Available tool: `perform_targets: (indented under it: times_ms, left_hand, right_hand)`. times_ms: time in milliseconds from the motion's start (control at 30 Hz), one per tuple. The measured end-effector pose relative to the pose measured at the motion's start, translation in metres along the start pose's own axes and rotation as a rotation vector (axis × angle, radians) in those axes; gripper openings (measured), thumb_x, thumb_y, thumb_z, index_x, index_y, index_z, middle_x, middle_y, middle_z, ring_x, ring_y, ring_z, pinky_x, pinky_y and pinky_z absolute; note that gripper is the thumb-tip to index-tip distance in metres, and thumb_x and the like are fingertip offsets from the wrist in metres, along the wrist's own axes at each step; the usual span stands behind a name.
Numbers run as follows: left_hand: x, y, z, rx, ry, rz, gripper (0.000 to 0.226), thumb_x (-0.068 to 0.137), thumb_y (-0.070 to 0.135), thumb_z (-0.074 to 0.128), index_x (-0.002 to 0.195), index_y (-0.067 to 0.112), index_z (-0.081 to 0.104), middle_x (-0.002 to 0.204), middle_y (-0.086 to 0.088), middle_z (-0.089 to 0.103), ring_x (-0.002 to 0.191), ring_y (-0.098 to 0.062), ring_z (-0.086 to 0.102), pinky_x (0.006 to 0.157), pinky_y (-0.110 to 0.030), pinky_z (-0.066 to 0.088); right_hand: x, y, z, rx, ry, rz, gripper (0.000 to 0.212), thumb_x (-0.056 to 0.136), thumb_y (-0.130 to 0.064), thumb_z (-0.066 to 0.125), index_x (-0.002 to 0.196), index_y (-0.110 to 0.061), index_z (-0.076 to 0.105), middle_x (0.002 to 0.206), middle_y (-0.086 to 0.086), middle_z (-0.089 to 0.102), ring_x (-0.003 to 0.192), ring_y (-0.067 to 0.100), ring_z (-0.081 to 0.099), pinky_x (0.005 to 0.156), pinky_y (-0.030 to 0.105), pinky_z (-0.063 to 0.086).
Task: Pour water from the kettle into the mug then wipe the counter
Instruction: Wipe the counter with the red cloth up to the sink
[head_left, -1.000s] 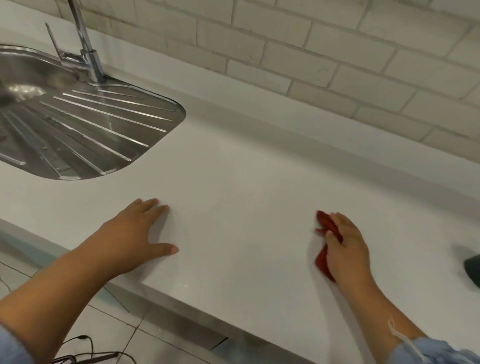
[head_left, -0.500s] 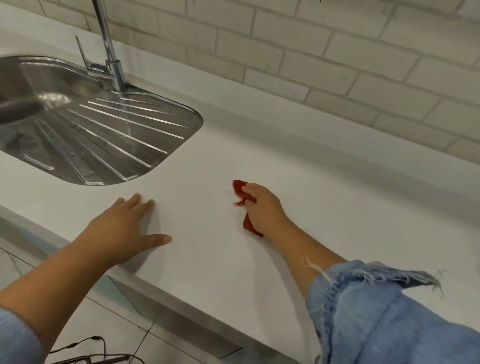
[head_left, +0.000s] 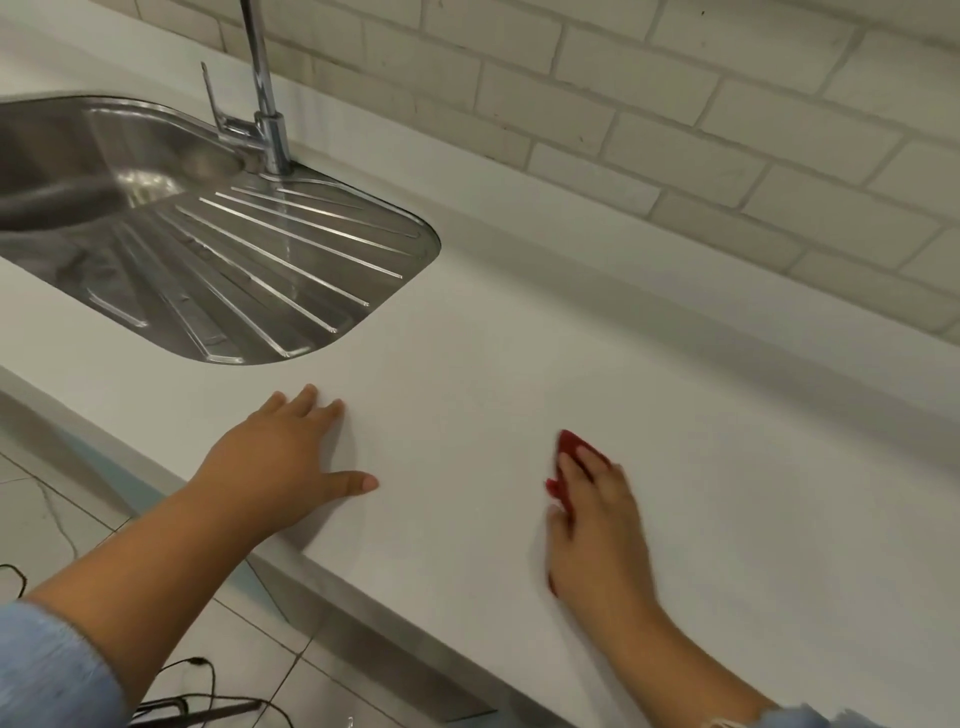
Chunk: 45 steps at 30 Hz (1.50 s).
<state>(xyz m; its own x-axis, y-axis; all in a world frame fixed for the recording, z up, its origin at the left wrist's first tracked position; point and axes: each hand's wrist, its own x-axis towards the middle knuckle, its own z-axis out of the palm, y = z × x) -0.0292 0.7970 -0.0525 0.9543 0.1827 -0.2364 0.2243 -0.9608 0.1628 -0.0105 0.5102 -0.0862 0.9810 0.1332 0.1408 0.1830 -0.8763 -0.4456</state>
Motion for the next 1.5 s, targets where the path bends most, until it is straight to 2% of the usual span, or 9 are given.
perform_targets:
  times_ms: [133, 267, 433, 633, 800, 1000, 1100, 1300, 1500]
  left_hand:
    - [-0.001, -0.002, 0.000, 0.012, 0.011, 0.008, 0.103, 0.062, 0.084, 0.035, 0.147, 0.030, 0.009, 0.158, 0.003, 0.006, 0.144, -0.023, 0.009, 0.111, -0.043, 0.028]
    - [-0.005, -0.004, -0.002, -0.005, 0.032, 0.027, 0.094, 0.069, 0.079, 0.038, 0.146, 0.031, 0.014, 0.158, 0.005, 0.010, 0.143, -0.020, 0.014, 0.111, -0.041, 0.028]
    - [-0.007, -0.030, -0.007, -0.177, 0.108, -0.023, 0.084, 0.073, 0.068, 0.049, 0.143, 0.027, 0.028, 0.155, 0.004, 0.020, 0.138, -0.022, 0.028, 0.109, -0.042, 0.032]
    - [-0.003, -0.041, -0.006, -0.079, 0.058, -0.074, 0.085, 0.078, 0.067, 0.043, 0.147, 0.025, 0.015, 0.158, 0.002, 0.010, 0.144, -0.022, 0.011, 0.112, -0.042, 0.026]
    - [-0.001, -0.038, -0.011, -0.066, 0.036, -0.090, 0.085, 0.078, 0.067, 0.045, 0.146, 0.026, 0.016, 0.158, 0.003, 0.010, 0.144, -0.022, 0.012, 0.111, -0.043, 0.028]
    - [-0.003, -0.036, -0.016, -0.080, 0.006, -0.113, 0.087, 0.076, 0.068, 0.046, 0.146, 0.028, 0.015, 0.158, 0.006, 0.007, 0.145, -0.020, 0.009, 0.113, -0.044, 0.024]
    - [-0.004, -0.035, -0.018, -0.071, -0.004, -0.121, 0.088, 0.074, 0.070, 0.046, 0.146, 0.030, 0.015, 0.158, 0.007, 0.007, 0.145, -0.019, 0.009, 0.113, -0.043, 0.024]
    - [-0.004, -0.032, -0.022, -0.052, -0.010, -0.118, 0.087, 0.076, 0.068, 0.046, 0.146, 0.028, 0.015, 0.158, 0.006, 0.007, 0.145, -0.020, 0.009, 0.113, -0.042, 0.024]
    - [-0.005, -0.035, -0.017, -0.081, 0.013, -0.109, 0.089, 0.073, 0.070, 0.045, 0.146, 0.030, 0.014, 0.158, 0.008, 0.005, 0.145, -0.018, 0.006, 0.112, -0.041, 0.026]
  right_hand:
    - [0.033, -0.064, 0.035, 0.098, -0.037, -0.093, 0.048, 0.095, -0.013, 0.042, 0.142, -0.018, 0.040, 0.155, 0.000, 0.026, 0.144, 0.021, 0.014, 0.112, 0.011, -0.004]
    - [0.065, -0.082, 0.041, 0.588, -0.104, -0.047, 0.044, 0.086, 0.006, 0.045, 0.126, -0.008, 0.057, 0.135, 0.006, 0.051, 0.124, 0.026, 0.050, 0.113, 0.035, 0.032]
    - [0.087, -0.018, -0.019, 0.773, 0.226, 0.133, 0.045, 0.083, 0.011, 0.044, 0.097, -0.029, 0.059, 0.109, 0.010, 0.066, 0.099, 0.013, 0.064, 0.099, 0.030, 0.047]
    - [0.095, 0.076, -0.042, 0.131, 0.170, 0.458, 0.046, 0.091, -0.004, 0.043, 0.137, -0.011, 0.046, 0.145, 0.008, 0.042, 0.129, 0.027, 0.044, 0.111, 0.038, 0.033]
    - [0.125, 0.011, 0.016, 0.224, 0.168, 0.303, 0.039, 0.090, -0.009, 0.049, 0.129, -0.010, 0.055, 0.133, 0.004, 0.051, 0.112, 0.011, 0.051, 0.085, -0.002, 0.023]
    - [0.162, -0.077, 0.052, 0.429, -0.210, 0.004, 0.044, 0.088, 0.009, 0.040, 0.129, -0.004, 0.051, 0.130, 0.011, 0.055, 0.099, 0.020, 0.059, 0.084, 0.016, 0.041]
    - [0.179, -0.060, 0.027, 0.691, -0.089, 0.094, 0.042, 0.089, 0.015, 0.033, 0.126, 0.001, 0.048, 0.114, 0.016, 0.064, 0.068, 0.008, 0.064, 0.066, 0.018, 0.050]
    - [0.196, 0.078, -0.057, 0.512, 0.372, 0.510, 0.041, 0.093, 0.001, 0.038, 0.131, -0.013, 0.048, 0.115, 0.001, 0.062, 0.084, 0.016, 0.061, 0.048, 0.021, 0.052]
    - [0.211, 0.154, -0.047, -0.034, 0.128, 0.571, 0.018, 0.068, -0.022, 0.052, 0.085, -0.021, 0.051, 0.103, 0.018, 0.062, 0.096, 0.038, 0.060, 0.058, 0.027, 0.047]
